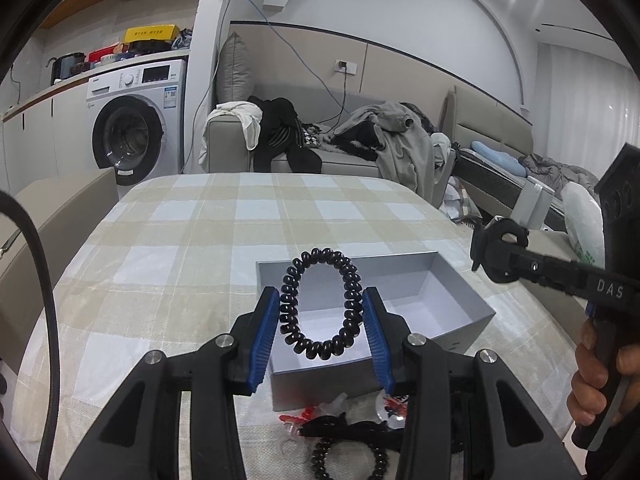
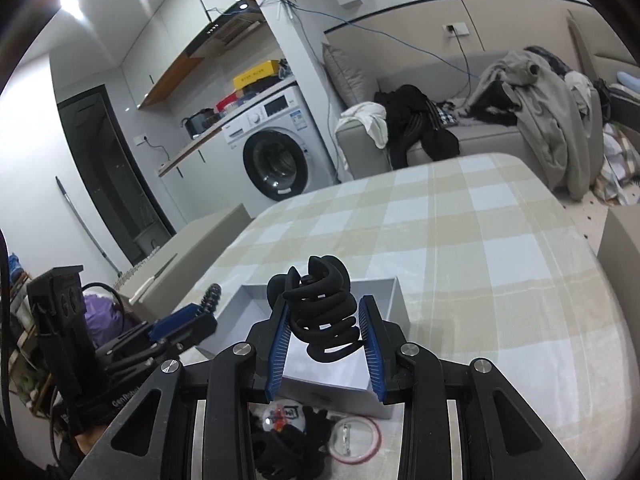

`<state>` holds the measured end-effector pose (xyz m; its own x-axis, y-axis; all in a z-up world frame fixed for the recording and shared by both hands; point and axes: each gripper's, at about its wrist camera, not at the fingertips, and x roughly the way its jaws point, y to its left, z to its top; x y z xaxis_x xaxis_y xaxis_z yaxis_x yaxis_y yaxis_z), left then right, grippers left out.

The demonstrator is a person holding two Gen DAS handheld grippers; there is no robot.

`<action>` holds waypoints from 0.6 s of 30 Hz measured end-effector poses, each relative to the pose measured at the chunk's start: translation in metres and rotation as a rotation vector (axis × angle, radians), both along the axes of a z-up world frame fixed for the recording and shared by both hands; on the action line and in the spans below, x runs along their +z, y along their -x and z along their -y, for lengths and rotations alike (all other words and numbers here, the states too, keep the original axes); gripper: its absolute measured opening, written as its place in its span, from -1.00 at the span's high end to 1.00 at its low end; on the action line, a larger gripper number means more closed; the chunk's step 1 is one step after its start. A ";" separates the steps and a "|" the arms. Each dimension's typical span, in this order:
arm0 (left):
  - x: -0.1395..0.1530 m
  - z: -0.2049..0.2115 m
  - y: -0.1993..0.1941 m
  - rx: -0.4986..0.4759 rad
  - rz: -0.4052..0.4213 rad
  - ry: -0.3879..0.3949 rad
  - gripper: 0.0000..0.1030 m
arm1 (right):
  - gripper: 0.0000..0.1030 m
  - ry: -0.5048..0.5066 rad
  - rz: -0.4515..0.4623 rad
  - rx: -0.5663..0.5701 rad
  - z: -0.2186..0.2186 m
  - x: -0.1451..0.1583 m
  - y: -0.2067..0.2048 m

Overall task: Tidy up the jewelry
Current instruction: 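Carry both items into the grey box and open both grippers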

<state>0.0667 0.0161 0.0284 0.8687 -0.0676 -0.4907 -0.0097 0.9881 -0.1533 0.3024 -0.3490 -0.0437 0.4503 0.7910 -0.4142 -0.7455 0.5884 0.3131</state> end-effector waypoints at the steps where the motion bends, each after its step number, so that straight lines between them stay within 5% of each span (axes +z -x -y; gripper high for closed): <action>1: 0.000 0.000 0.000 0.002 -0.003 0.006 0.29 | 0.37 0.006 -0.009 0.001 -0.002 -0.003 -0.001; 18: -0.005 0.017 -0.007 -0.036 -0.028 -0.033 0.29 | 0.33 0.081 -0.015 0.027 -0.021 -0.022 0.002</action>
